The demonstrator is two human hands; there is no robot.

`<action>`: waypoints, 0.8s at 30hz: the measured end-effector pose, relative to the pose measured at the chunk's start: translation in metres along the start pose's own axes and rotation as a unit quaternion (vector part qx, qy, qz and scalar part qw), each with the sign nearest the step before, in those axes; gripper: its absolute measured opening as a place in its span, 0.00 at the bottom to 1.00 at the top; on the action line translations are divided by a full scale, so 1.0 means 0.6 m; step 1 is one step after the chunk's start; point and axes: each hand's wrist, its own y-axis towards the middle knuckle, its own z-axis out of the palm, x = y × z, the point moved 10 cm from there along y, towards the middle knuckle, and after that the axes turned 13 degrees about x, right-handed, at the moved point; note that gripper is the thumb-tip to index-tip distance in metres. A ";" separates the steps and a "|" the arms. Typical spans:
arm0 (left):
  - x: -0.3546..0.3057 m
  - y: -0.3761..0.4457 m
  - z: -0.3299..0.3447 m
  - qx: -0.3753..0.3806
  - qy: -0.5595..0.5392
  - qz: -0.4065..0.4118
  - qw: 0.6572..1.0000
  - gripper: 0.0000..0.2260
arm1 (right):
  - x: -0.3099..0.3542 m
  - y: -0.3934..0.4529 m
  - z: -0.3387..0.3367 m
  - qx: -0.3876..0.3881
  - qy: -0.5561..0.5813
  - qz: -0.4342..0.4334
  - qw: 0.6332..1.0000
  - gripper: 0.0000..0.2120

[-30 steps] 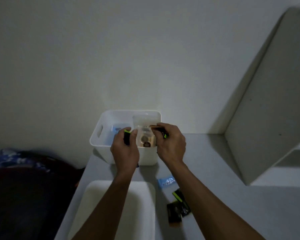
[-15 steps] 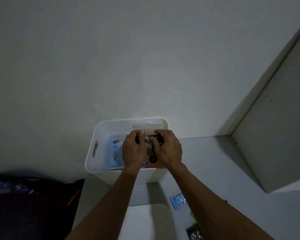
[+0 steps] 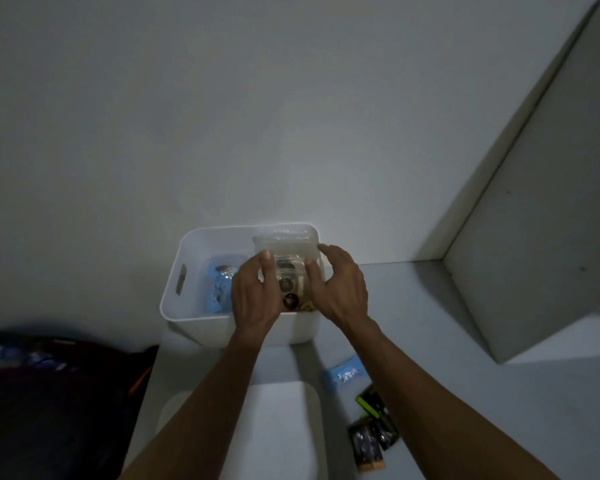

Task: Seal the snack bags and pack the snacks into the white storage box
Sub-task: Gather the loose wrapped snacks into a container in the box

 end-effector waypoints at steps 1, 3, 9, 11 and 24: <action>-0.012 -0.015 0.001 -0.012 0.004 0.019 1.000 0.21 | -0.011 -0.012 -0.016 -0.002 0.007 0.000 1.000 0.24; -0.043 -0.059 0.005 -0.048 0.011 0.074 0.996 0.18 | -0.047 -0.043 -0.053 -0.009 0.013 0.002 1.000 0.24; -0.023 -0.215 0.134 -0.032 0.050 0.158 0.986 0.16 | -0.248 -0.168 -0.108 0.018 -0.017 0.079 0.997 0.27; 0.033 -0.253 0.208 0.025 0.105 0.100 0.989 0.21 | -0.311 -0.207 -0.097 0.040 -0.043 0.097 0.994 0.28; 0.212 -0.324 0.424 0.177 0.372 -0.041 0.910 0.27 | -0.451 -0.225 0.075 0.190 -0.271 -0.003 0.944 0.25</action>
